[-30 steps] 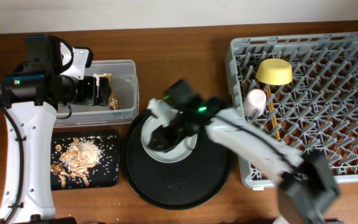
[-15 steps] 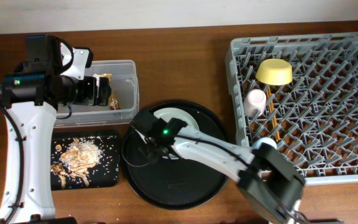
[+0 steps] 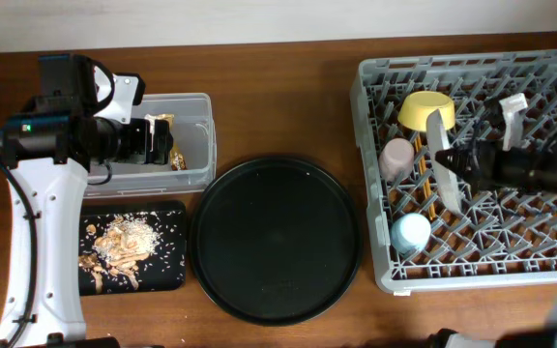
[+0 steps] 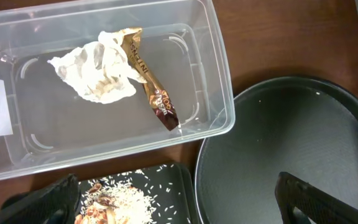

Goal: Sort waste into correct bins and load items into the dishwasher rack
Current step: 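Stand the white plate upright in the rack slots and release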

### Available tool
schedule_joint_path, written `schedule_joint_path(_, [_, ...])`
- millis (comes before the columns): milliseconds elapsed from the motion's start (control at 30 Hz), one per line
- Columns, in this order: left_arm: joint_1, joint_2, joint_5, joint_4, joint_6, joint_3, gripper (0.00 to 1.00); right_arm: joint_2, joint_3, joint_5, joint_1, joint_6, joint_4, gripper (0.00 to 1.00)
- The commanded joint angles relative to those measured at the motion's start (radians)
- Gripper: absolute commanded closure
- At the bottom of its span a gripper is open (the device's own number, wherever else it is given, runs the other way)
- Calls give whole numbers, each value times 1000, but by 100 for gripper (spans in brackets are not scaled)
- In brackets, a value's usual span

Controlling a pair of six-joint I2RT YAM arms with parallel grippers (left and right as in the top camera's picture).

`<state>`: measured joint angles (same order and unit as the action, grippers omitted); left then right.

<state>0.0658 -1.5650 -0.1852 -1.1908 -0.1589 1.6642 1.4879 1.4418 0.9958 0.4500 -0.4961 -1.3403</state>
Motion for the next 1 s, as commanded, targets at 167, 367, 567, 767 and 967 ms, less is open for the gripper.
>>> schedule_joint_path(167, [3, 15, 0, 1, 12, 4, 1, 297, 2, 134, 127, -151, 28, 84])
schedule_joint_path(367, [3, 15, 0, 1, 12, 4, 1, 296, 45, 221, 177, 172, 187, 1])
schedule_joint_path(567, [3, 15, 0, 1, 12, 4, 1, 205, 679, -410, 26, 408, -41, 1])
schedule_joint_path(767, [3, 15, 0, 1, 12, 4, 1, 193, 762, -407, -70, 408, -41, 1])
schedule_joint_path(967, [3, 15, 0, 1, 12, 4, 1, 201, 762, -407, -76, 408, -40, 1])
